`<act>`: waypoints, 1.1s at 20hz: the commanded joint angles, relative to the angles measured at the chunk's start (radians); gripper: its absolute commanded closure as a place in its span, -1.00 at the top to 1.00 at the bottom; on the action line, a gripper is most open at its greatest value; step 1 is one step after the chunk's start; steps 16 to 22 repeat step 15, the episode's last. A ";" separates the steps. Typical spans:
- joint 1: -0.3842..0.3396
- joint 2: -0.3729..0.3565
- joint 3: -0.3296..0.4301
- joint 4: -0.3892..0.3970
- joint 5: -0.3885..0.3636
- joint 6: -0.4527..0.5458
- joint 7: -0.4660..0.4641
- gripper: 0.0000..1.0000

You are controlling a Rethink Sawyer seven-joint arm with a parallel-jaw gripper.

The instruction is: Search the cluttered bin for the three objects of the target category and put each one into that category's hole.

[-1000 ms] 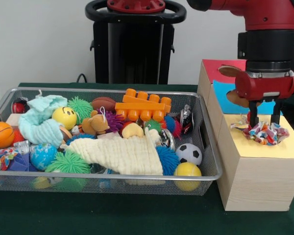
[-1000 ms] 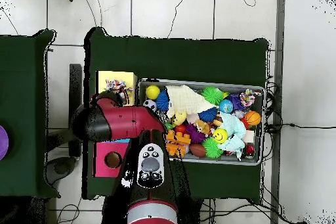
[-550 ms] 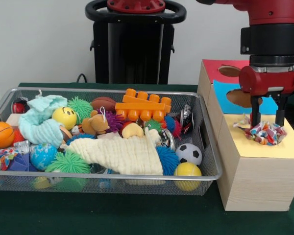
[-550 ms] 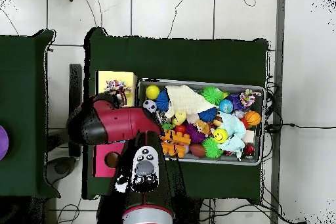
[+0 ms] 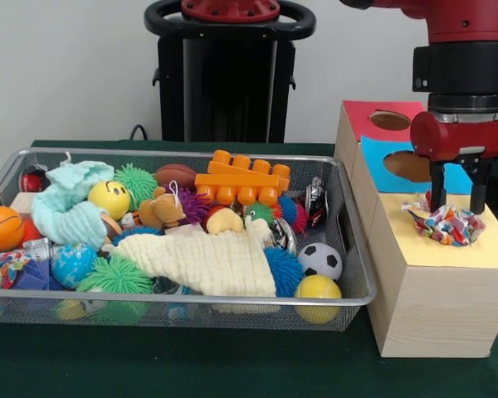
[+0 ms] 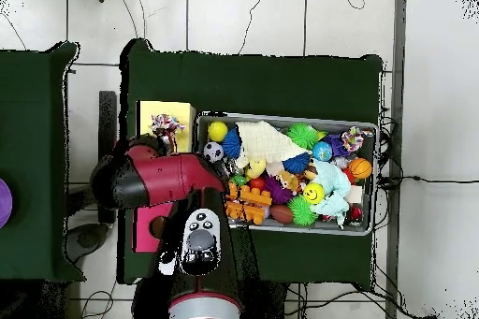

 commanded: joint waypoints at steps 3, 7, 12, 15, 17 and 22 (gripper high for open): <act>-0.045 -0.029 0.043 0.026 -0.032 0.217 0.042 1.00; -0.057 -0.056 0.044 0.033 -0.044 0.231 0.027 1.00; -0.073 -0.094 0.049 0.028 -0.050 0.264 0.013 1.00; -0.075 -0.091 0.057 0.022 -0.052 0.261 0.016 1.00; -0.075 -0.091 0.057 0.022 -0.052 0.261 0.016 1.00; -0.075 -0.091 0.057 0.022 -0.052 0.261 0.016 1.00</act>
